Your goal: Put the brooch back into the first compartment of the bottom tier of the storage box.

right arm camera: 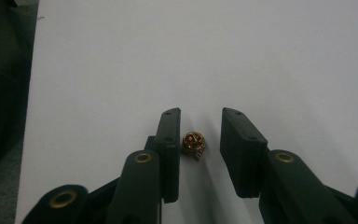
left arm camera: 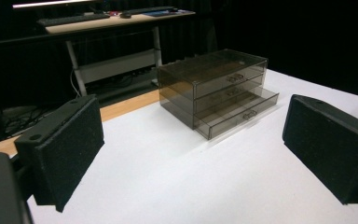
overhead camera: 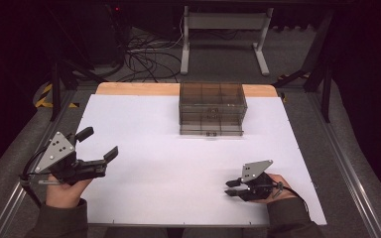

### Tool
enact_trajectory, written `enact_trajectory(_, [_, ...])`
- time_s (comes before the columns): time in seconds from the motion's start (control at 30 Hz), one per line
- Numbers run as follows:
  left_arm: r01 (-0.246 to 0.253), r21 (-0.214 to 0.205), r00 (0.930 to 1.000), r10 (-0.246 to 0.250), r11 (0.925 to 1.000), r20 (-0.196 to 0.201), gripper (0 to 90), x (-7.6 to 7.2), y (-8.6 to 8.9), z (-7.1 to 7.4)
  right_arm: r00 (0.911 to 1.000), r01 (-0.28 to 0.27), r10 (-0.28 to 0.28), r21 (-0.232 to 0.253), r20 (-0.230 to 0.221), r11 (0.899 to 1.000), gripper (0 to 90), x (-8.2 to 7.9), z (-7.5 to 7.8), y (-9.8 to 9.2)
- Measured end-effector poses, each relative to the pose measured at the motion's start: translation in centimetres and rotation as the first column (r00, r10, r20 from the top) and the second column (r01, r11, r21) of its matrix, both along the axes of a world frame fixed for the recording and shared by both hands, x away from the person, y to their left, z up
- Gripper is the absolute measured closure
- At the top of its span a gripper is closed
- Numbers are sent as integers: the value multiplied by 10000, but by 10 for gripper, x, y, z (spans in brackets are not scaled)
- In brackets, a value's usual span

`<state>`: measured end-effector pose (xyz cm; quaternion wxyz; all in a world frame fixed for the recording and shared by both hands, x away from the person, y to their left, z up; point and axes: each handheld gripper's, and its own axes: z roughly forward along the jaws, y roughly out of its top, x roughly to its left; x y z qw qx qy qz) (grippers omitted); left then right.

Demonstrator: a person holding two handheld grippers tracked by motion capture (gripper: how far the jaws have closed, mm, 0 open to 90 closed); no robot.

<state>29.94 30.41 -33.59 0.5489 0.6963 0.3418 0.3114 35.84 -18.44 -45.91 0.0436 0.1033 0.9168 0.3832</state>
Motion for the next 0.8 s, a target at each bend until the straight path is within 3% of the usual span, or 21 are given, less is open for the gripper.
enact_trajectory(0.27, [15,13,10000,-15,10000,-2,59,0,0,0,9998,55,-52,-165,215,9998,793,-1,1,1])
enact_trajectory(0.63, [-2,11,10000,2,10000,-13,60,1,0,0,9994,11,-5,-185,333,9998,796,-1,1,1])
enact_trajectory(0.8, [30,15,10000,-30,10000,7,60,0,1,0,9986,162,-169,143,497,9998,796,0,4,-1])
